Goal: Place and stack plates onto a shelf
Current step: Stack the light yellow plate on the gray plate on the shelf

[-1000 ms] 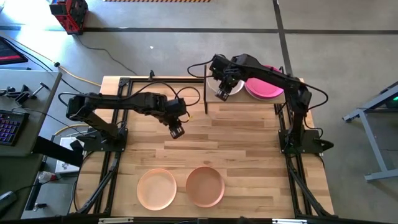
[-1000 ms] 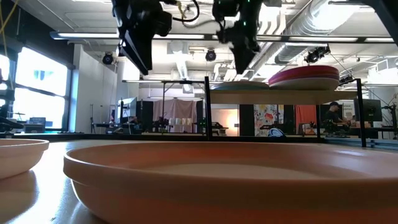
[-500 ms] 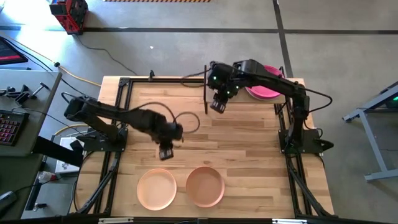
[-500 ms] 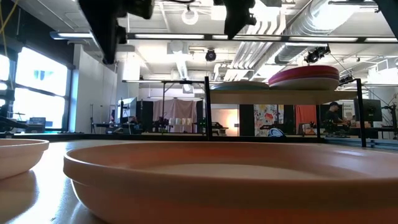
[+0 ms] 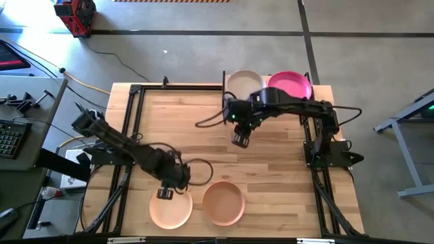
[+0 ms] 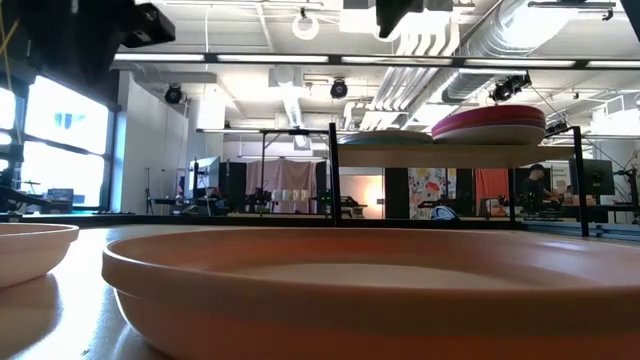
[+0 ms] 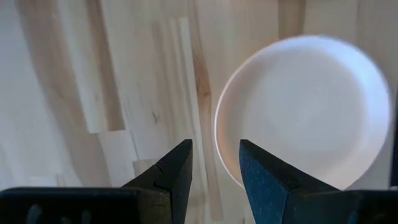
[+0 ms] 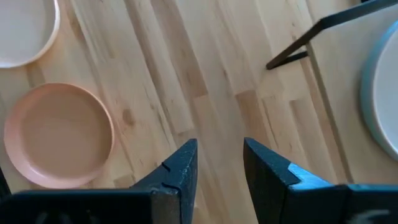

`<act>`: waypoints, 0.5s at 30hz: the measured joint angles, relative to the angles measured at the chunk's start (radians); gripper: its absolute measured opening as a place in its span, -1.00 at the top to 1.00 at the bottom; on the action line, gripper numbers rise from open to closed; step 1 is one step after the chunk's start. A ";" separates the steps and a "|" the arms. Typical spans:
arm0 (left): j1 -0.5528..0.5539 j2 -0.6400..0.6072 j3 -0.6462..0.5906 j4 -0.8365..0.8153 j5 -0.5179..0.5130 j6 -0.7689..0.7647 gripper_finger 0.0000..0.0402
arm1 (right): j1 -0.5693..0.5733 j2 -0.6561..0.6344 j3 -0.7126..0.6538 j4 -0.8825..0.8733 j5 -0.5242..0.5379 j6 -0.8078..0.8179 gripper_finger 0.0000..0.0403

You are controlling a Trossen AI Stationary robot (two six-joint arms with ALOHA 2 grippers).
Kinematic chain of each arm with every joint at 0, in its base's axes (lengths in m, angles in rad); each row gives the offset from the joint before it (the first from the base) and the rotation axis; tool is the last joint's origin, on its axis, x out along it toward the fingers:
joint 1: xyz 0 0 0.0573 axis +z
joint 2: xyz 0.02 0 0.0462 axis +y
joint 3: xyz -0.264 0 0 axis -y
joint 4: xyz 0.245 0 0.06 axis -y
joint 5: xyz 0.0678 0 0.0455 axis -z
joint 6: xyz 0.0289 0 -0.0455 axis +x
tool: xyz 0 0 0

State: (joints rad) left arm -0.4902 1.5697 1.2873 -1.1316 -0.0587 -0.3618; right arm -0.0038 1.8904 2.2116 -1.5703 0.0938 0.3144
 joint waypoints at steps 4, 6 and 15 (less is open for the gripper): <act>-0.033 0.088 0.000 0.001 -0.001 0.000 0.40 | 0.056 0.000 0.000 -0.001 0.008 0.003 0.47; -0.044 0.136 0.000 0.001 -0.001 0.000 0.40 | 0.079 0.000 0.000 -0.001 0.008 0.013 0.47; -0.054 0.288 0.000 -0.030 0.026 0.005 0.40 | 0.149 0.000 -0.001 -0.001 0.009 0.057 0.47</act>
State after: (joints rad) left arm -0.5446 1.8573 1.2873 -1.1613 -0.0322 -0.3565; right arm 0.1451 1.8904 2.2108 -1.5715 0.1029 0.3712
